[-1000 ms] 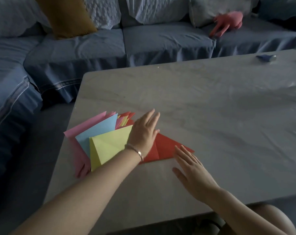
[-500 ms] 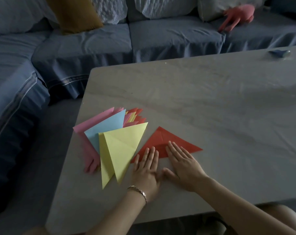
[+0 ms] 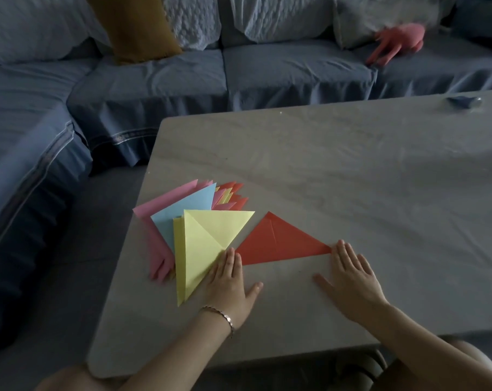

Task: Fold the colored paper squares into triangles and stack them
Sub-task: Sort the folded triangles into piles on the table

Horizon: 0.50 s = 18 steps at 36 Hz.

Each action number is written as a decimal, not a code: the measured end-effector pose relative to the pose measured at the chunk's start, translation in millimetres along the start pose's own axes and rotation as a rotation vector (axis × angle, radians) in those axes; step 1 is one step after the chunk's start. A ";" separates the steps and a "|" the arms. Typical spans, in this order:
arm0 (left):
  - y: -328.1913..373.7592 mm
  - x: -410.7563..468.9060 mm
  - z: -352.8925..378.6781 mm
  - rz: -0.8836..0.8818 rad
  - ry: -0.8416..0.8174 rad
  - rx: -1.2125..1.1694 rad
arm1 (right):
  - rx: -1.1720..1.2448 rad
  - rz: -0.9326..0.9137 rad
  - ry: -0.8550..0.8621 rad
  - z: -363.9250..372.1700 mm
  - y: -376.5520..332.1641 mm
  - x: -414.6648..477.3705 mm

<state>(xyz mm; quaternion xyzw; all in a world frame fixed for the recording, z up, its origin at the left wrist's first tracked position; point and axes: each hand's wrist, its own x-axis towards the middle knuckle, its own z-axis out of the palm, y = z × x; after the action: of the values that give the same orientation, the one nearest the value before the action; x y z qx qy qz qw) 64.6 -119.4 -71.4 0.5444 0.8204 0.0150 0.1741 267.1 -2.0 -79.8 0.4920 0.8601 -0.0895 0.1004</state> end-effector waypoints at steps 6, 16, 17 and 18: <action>-25.8 1.7 -30.5 0.024 0.504 -0.036 | 0.164 0.026 0.232 -34.0 -27.4 21.5; -48.3 1.0 -27.2 -0.351 0.329 -0.218 | 0.235 0.197 -0.122 -49.9 -55.5 68.7; -49.9 2.6 -23.8 -0.355 0.342 -0.272 | 0.286 0.221 -0.130 -49.6 -53.6 68.6; -50.3 3.0 -22.1 -0.364 0.358 -0.321 | 0.350 0.241 -0.136 -48.1 -50.8 67.5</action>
<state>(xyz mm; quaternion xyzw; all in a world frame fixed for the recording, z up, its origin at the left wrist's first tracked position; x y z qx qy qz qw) 12.2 -133.5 -62.2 0.3424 0.9094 0.2088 0.1102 185.7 40.7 -48.2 0.5942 0.7576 -0.2578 0.0809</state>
